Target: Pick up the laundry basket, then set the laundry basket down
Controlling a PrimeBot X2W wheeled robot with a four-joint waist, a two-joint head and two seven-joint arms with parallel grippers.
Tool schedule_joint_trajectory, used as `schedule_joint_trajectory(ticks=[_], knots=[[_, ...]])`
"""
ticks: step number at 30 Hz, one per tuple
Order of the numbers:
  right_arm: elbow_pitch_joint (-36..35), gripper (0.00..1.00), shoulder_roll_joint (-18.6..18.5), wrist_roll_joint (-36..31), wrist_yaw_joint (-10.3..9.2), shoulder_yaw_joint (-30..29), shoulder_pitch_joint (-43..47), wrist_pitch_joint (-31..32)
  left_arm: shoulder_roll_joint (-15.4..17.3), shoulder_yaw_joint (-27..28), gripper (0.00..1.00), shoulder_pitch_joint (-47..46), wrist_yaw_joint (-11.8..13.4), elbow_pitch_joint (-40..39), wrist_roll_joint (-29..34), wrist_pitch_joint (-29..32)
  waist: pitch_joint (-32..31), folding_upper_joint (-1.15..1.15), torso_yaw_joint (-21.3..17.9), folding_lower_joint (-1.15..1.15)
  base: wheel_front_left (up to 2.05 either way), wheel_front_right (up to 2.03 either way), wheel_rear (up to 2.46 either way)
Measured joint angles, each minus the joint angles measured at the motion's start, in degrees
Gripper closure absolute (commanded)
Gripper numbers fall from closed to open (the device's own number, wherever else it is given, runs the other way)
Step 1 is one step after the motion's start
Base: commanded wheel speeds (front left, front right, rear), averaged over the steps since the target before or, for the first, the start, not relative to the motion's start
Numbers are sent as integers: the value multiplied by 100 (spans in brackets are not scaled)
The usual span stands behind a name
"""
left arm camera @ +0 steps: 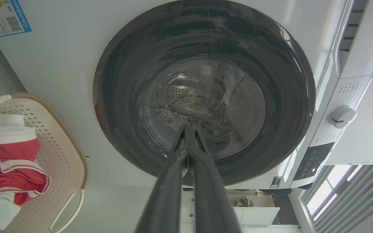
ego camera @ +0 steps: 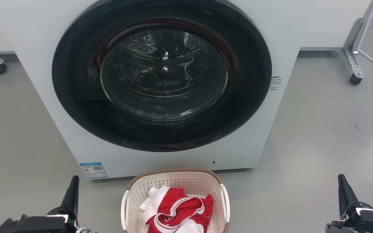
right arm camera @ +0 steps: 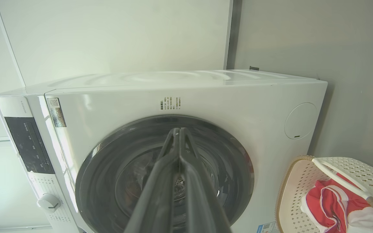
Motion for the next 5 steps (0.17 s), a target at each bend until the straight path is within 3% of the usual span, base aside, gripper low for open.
schedule_joint_trajectory(ticks=[5], knots=[[0, 100, 0, 0, 0, 0, 0, 0, 0, 0, 100, 0, 0, 0, 0, 0, 0, 0, 0, 0, 0, 0, 0]])
